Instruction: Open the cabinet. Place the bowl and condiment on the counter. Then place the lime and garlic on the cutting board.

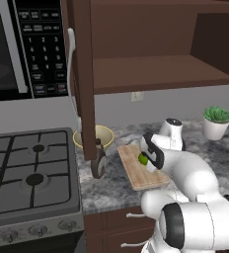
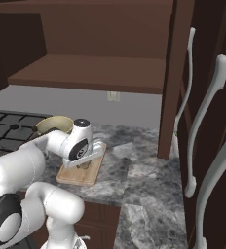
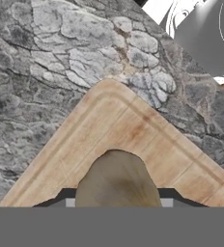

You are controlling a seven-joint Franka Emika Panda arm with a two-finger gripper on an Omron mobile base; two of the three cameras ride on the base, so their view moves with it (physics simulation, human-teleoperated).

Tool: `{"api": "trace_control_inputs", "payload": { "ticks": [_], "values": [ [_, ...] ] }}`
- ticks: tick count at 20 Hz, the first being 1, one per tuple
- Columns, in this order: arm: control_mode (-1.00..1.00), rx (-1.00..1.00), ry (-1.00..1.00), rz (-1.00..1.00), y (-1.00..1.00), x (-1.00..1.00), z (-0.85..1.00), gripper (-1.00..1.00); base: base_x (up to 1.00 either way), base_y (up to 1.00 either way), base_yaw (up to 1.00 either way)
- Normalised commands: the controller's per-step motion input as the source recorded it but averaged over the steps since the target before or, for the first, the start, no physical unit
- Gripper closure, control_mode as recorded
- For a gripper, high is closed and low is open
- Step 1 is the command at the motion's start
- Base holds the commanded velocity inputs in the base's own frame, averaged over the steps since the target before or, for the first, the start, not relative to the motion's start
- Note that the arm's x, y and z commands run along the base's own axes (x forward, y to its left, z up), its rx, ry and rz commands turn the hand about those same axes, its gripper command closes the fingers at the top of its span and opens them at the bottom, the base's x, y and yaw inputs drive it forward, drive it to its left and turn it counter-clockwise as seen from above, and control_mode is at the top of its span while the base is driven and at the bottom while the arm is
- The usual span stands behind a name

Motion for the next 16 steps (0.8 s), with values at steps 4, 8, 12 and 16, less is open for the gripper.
{"api": "trace_control_inputs", "payload": {
  "ticks": [4, 8, 12, 16],
  "values": [
    [-1.0, -0.05, -0.02, -0.02, 0.24, 0.0, -0.12, 1.0, 0.0, 0.0, 0.0],
    [-1.0, -0.03, -0.03, -0.02, 0.19, 0.0, -0.15, 1.0, 0.0, 0.0, 0.0],
    [-1.0, -0.01, -0.04, -0.03, 0.19, 0.0, -0.16, 1.0, 0.0, 0.0, 0.0],
    [-1.0, 0.0, -0.03, -0.03, 0.15, 0.0, -0.18, 1.0, 0.0, 0.0, 0.0]
  ]
}}
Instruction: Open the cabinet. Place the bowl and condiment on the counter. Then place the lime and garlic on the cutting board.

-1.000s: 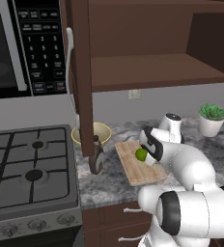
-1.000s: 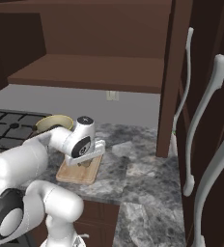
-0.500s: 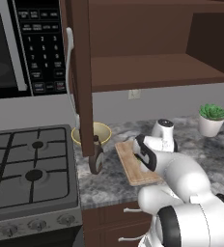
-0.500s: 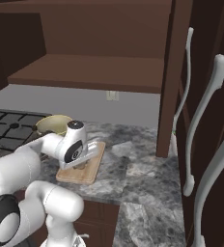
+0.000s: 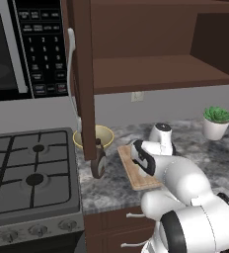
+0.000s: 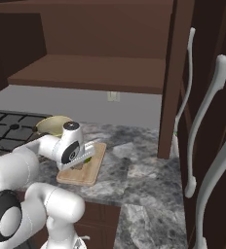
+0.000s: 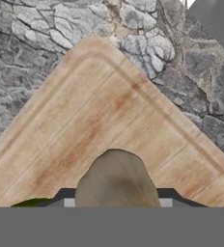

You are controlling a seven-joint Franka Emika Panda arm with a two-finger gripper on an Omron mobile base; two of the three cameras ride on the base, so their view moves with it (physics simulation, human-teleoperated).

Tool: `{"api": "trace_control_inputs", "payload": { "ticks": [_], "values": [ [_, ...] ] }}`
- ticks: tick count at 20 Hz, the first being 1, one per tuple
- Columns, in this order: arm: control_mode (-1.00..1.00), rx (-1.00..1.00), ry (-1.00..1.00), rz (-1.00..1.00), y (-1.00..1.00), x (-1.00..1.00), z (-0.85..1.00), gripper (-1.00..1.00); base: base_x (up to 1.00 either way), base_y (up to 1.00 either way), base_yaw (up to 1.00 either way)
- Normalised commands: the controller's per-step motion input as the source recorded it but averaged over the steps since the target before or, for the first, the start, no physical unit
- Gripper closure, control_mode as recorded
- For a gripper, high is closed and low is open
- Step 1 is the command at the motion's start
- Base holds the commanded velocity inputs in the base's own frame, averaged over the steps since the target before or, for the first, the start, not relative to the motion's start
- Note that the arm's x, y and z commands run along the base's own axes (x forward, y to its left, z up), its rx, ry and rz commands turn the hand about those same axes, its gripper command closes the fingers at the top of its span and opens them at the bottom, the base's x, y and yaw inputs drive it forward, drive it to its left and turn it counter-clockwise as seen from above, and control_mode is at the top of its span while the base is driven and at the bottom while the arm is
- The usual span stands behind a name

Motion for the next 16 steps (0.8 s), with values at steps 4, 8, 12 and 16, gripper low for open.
{"api": "trace_control_inputs", "payload": {
  "ticks": [4, 8, 12, 16],
  "values": [
    [-1.0, 0.0, -0.01, -0.03, 0.14, -0.07, -0.28, 1.0, 0.0, 0.0, 0.0],
    [-1.0, 0.0, 0.0, -0.02, 0.15, -0.11, -0.32, 1.0, 0.0, 0.0, 0.0],
    [-1.0, 0.0, 0.0, -0.02, 0.15, -0.1, -0.32, 1.0, 0.0, 0.0, 0.0],
    [-1.0, 0.0, -0.01, -0.02, 0.15, -0.07, -0.34, -1.0, 0.0, 0.0, 0.0]
  ]
}}
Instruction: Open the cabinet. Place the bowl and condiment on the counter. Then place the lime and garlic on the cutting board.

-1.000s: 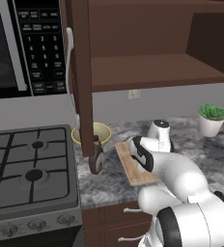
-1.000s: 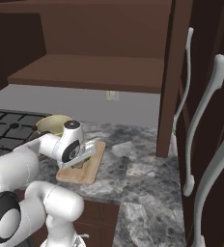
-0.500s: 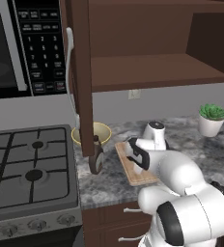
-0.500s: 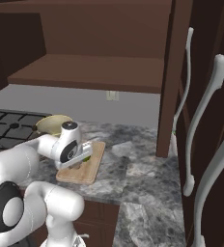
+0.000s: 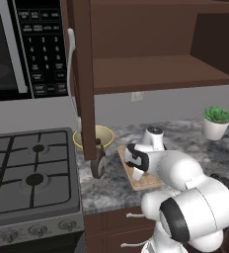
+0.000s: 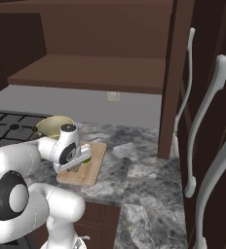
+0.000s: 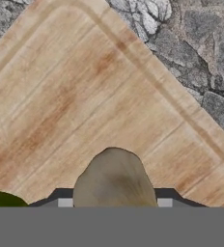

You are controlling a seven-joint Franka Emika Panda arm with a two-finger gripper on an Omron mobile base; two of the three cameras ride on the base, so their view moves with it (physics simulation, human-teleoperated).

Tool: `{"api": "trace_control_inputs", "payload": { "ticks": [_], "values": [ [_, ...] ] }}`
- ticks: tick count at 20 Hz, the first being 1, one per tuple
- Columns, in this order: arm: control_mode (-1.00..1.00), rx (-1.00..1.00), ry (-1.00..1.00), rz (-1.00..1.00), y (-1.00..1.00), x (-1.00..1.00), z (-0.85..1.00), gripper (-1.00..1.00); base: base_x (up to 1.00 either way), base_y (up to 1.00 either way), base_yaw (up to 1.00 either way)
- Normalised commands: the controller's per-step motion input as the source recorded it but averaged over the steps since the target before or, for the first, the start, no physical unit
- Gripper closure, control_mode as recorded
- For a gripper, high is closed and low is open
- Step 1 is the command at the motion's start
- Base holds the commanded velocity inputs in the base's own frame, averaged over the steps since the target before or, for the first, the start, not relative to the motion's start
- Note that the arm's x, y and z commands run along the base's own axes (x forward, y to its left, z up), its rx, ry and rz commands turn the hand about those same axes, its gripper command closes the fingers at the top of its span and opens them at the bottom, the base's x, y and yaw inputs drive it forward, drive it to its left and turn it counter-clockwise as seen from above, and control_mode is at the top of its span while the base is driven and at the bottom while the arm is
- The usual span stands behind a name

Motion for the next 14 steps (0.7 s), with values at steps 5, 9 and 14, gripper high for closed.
{"api": "trace_control_inputs", "payload": {
  "ticks": [5, 9, 14],
  "values": [
    [-1.0, 0.0, -0.03, -0.01, 0.02, -0.04, -0.22, -1.0, 0.0, 0.0, 0.0],
    [-1.0, 0.0, -0.06, -0.01, 0.0, -0.05, -0.08, -1.0, 0.0, 0.0, 0.0],
    [-1.0, 0.0, -0.09, 0.0, 0.0, -0.12, 0.12, -1.0, 0.0, 0.0, 0.0]
  ]
}}
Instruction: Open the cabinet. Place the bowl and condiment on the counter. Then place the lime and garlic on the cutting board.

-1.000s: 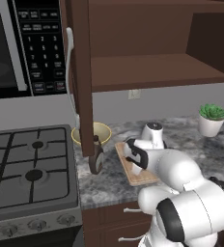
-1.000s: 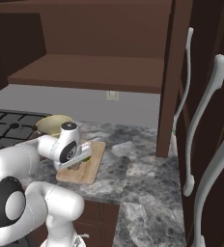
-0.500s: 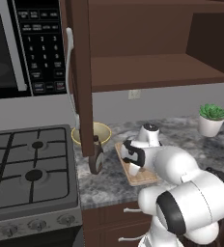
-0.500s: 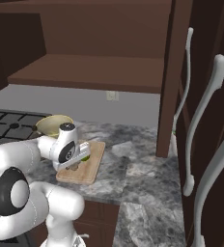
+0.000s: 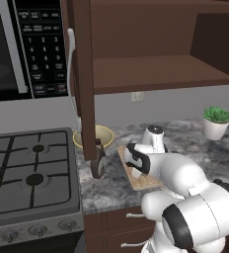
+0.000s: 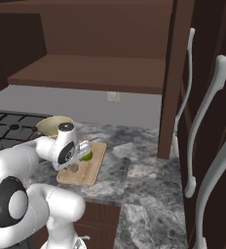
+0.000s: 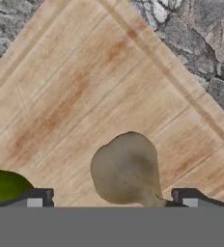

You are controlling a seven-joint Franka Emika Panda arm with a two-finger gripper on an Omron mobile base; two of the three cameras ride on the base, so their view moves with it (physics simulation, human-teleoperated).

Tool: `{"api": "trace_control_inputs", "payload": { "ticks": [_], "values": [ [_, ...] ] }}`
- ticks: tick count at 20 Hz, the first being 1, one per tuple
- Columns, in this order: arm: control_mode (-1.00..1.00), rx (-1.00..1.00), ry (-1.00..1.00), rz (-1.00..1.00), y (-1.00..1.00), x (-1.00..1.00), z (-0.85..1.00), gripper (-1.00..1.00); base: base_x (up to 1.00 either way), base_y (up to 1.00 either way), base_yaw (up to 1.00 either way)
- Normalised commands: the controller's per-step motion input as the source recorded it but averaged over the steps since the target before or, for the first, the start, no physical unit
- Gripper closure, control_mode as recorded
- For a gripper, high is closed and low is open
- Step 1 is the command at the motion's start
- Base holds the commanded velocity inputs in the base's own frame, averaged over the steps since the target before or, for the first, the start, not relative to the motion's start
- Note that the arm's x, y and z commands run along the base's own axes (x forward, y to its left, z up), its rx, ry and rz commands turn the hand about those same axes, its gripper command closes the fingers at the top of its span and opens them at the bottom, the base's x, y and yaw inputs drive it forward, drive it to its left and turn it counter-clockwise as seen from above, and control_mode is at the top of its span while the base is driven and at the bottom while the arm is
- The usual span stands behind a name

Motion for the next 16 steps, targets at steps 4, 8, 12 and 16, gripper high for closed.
{"api": "trace_control_inputs", "payload": {
  "ticks": [4, 8, 12, 16],
  "values": [
    [-1.0, 0.04, -0.01, -0.04, 0.01, -0.26, 0.24, -1.0, 0.0, 0.0, 0.0],
    [-1.0, 0.05, 0.0, -0.05, 0.01, -0.29, 0.26, -1.0, 0.0, 0.0, 0.0],
    [-1.0, 0.04, 0.0, -0.05, 0.03, -0.19, 0.31, -1.0, 0.0, 0.0, 0.0],
    [-1.0, 0.03, -0.01, -0.05, 0.02, -0.14, 0.34, -1.0, 0.0, 0.0, 0.0]
  ]
}}
